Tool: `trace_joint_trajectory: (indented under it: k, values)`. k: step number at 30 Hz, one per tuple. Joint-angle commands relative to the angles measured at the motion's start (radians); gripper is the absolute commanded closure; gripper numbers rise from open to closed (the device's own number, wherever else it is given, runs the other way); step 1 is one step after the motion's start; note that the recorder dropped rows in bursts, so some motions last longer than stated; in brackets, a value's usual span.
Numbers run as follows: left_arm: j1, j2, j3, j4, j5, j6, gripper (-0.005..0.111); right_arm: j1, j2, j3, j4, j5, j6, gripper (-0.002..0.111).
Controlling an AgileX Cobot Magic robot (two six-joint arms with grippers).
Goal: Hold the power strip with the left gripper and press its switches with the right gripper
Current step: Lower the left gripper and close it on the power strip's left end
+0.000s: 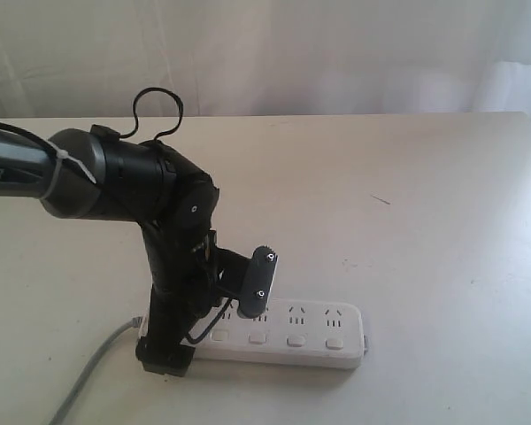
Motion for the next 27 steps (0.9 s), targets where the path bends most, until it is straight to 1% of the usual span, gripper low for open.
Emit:
trace_joint_trajectory:
  k: [1,11,15,18,23,25,27]
  values:
    - [-0.001,0.023,0.000,-0.016,0.022,-0.001,0.003,-0.005,-0.005,0.004,-0.004,-0.010,0.000,0.108]
    - [-0.001,0.048,0.000,-0.057,0.037,-0.020,0.003,-0.005,-0.005,0.004,-0.004,-0.010,0.000,0.108]
    - [-0.001,0.048,0.000,-0.057,0.043,-0.089,0.004,-0.005,-0.005,0.004,-0.004,-0.010,0.000,0.108]
    - [-0.001,0.048,0.000,-0.057,0.045,-0.127,0.009,-0.005,-0.005,0.004,-0.004,-0.010,0.000,0.108]
    - [0.010,0.048,0.000,-0.057,0.065,-0.147,0.024,-0.005,-0.005,0.004,-0.004,-0.010,0.000,0.108]
    - [0.032,0.042,0.000,-0.057,0.087,-0.150,0.027,-0.005,-0.005,0.004,-0.004,-0.010,0.000,0.108]
    - [0.048,0.023,0.000,-0.057,0.096,-0.150,0.027,-0.005,-0.005,0.004,-0.004,-0.010,0.000,0.108]
